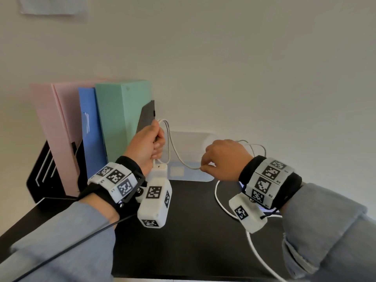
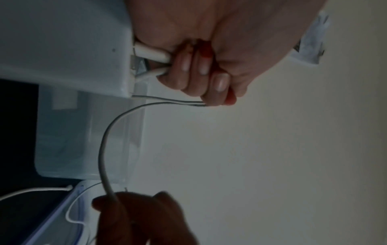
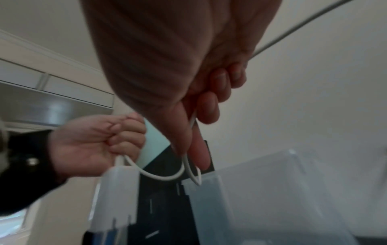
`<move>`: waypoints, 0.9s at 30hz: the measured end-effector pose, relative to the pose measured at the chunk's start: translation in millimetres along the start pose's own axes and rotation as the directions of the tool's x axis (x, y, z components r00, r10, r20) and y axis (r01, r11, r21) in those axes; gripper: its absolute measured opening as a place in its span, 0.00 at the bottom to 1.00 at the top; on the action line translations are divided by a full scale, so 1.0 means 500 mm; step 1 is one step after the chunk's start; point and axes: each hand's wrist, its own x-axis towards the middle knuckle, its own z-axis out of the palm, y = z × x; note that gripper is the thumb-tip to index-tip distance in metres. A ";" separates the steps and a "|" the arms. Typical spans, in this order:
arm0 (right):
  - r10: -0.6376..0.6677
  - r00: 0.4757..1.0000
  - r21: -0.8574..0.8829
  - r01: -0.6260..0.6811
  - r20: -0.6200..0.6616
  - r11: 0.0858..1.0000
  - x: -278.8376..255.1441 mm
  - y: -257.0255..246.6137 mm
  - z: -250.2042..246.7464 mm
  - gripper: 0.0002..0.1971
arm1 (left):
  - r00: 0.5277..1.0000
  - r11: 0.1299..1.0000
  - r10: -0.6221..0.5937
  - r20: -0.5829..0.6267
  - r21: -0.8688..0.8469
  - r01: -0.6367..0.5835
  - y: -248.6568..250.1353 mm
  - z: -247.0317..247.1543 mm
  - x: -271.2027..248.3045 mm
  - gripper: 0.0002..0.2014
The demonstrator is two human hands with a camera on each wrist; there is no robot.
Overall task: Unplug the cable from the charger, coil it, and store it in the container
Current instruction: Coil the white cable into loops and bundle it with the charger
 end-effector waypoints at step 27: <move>0.031 0.965 0.482 0.101 -0.259 0.870 0.056 -0.009 -0.043 0.23 | 0.952 0.986 -0.162 0.259 0.005 0.166 -0.028 0.063 -0.024 0.23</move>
